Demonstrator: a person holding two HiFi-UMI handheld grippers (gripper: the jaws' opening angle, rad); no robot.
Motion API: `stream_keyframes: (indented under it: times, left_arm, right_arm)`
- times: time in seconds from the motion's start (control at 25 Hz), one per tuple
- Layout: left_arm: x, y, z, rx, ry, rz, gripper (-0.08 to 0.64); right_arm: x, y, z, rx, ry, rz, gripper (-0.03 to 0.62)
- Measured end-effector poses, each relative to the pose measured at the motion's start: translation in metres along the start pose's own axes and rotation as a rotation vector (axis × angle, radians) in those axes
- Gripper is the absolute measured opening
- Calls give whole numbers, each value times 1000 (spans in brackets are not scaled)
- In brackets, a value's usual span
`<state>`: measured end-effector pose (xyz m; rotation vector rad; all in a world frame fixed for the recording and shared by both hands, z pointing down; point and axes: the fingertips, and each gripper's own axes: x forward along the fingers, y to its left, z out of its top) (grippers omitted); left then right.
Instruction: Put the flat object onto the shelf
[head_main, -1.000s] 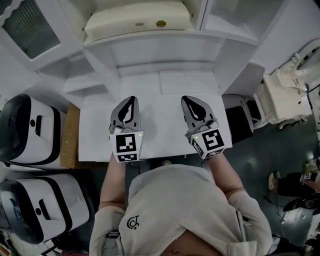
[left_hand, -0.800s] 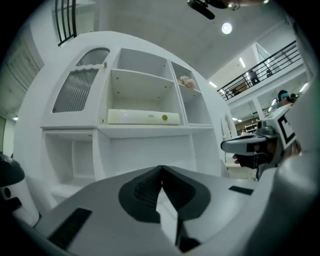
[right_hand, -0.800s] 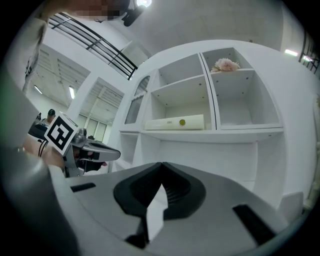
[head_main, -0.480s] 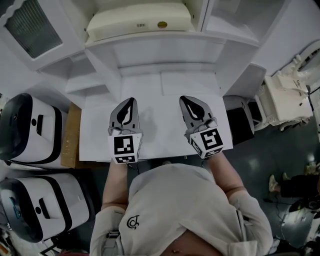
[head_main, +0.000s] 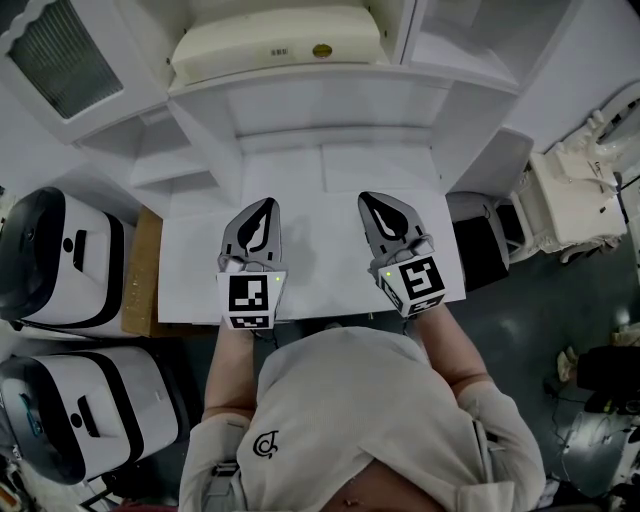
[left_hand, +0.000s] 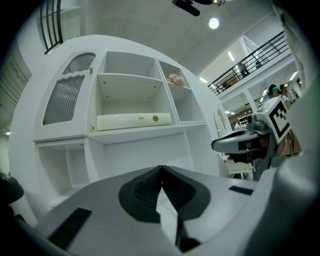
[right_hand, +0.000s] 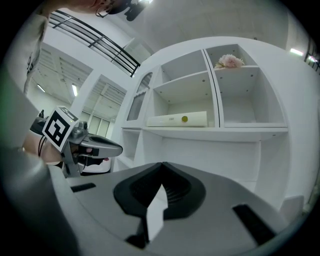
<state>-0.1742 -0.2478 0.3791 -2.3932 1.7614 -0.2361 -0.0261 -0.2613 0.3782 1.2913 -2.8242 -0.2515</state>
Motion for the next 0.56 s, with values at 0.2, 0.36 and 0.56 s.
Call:
stream_keyframes:
  times: [0.2, 0.36, 0.56]
  left_arm:
    - [2, -4, 2, -13, -3, -26, 12]
    - [2, -7, -1, -21, 4, -52, 12]
    - [3, -9, -6, -76, 6, -84, 12]
  right_arm:
    - [2, -3, -1, 6, 5, 0, 6]
    - [4, -4, -3, 20, 8, 1, 6]
    - [6, -5, -6, 31, 3, 9, 6]
